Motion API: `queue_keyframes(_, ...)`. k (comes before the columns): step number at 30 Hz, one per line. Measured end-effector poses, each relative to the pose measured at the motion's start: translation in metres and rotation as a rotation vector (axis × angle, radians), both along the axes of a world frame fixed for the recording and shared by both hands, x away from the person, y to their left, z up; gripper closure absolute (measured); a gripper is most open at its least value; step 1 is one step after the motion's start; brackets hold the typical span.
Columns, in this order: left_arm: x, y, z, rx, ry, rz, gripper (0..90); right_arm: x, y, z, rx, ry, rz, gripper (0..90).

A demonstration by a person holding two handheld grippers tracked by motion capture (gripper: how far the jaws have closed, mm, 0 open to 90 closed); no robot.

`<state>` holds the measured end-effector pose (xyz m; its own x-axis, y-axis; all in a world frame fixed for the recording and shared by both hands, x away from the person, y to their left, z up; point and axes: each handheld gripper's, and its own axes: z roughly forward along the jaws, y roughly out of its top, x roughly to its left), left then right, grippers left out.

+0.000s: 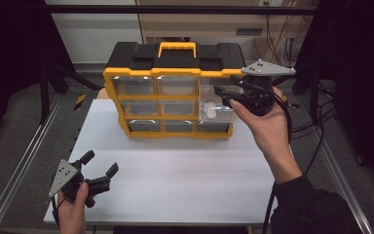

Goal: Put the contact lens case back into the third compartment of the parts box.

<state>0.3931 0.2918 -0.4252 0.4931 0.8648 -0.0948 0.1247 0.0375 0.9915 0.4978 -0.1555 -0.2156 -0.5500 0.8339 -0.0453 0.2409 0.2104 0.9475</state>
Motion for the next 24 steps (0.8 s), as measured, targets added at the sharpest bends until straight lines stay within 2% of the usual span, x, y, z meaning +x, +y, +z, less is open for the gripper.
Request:
queue_keyframes(5,0.001,-0.001,0.0,0.002,0.002,-0.003,1.5,-0.001,-0.003,0.0,0.021,0.001,-0.007,34.7)
queue_keyframes(11,0.0,0.002,-0.001,-0.003,0.003,0.001,1.4,0.0,-0.01,0.0,0.065,-0.015,-0.028,12.2)
queue_keyframes(13,0.0,0.004,-0.001,-0.013,0.007,0.009,1.4,0.0,-0.013,-0.001,0.098,-0.04,-0.033,7.8)
queue_keyframes(15,0.001,0.004,-0.001,-0.022,0.009,0.009,1.5,-0.002,-0.016,-0.002,0.121,-0.075,-0.037,5.9)
queue_keyframes(18,0.001,0.002,-0.001,-0.018,0.007,0.008,1.5,-0.006,-0.021,-0.004,0.157,-0.118,-0.013,4.9)
queue_keyframes(24,0.001,0.002,-0.001,-0.014,0.01,0.009,1.4,-0.016,-0.037,-0.009,0.197,-0.153,0.001,3.7)
